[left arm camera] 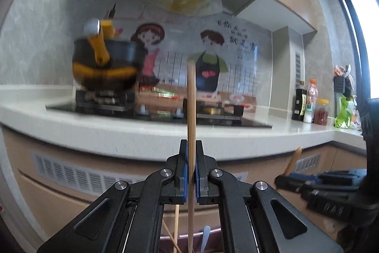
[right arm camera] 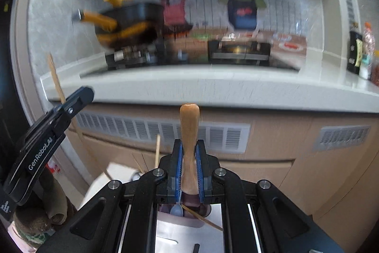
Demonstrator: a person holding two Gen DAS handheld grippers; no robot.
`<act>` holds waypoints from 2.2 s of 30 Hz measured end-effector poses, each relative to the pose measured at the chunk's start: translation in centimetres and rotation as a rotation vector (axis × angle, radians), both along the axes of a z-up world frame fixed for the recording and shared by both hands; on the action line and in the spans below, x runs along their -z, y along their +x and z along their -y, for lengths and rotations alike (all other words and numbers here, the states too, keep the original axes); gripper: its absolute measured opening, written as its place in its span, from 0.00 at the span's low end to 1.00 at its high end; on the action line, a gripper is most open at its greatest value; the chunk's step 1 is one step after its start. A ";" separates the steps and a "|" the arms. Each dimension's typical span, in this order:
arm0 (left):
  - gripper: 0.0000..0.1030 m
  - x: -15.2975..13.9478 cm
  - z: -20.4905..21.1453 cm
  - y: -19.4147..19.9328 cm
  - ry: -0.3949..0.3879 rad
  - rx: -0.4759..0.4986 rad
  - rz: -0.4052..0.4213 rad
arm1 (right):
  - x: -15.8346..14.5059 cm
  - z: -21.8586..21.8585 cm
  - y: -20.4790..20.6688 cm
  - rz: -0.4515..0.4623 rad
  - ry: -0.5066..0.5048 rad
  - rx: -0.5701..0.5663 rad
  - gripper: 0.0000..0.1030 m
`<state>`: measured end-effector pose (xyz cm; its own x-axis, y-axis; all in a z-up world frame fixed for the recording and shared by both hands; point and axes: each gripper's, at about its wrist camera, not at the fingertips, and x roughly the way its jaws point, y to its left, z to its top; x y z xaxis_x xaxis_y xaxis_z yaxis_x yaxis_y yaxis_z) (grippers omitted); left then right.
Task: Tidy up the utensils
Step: 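Lower the wooden spoon and chopstick into the maroon holder and open both tools, then grasp the white plastic spoon with the left tool while the right tool grasps the dark metal spoon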
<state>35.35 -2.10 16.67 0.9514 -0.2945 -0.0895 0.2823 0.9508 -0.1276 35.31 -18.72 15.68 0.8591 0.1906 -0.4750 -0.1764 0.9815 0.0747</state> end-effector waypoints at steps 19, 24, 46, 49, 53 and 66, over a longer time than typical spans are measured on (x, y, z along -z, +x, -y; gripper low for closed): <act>0.38 11.7 -1.5 6.6 -0.056 0.038 -0.296 | 12.2 -3.6 6.7 -0.275 -0.116 -0.034 0.47; 0.58 8.9 -3.6 3.6 -0.056 -0.015 -0.224 | 10.7 -3.0 3.1 -0.172 -0.160 -0.020 0.54; 0.77 23.3 1.9 -1.6 0.292 0.244 -0.703 | 22.7 3.0 -9.7 -0.402 -0.141 0.009 0.75; 0.77 24.8 1.5 0.8 0.250 0.228 -0.768 | 23.8 3.8 -10.2 -0.435 -0.119 0.017 0.75; 0.77 26.2 0.2 2.2 0.164 0.231 -0.853 | 24.8 4.1 -10.3 -0.452 -0.126 0.016 0.75; 0.77 25.9 1.2 -8.5 0.219 0.459 -0.970 | 25.1 1.9 -6.9 -0.453 -0.106 -0.031 0.50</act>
<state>26.89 -3.27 -9.19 0.2519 -0.4897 -0.8347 0.4864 0.8097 -0.3282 28.44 -20.65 -9.37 0.5555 0.1433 -0.8190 -0.1784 0.9826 0.0509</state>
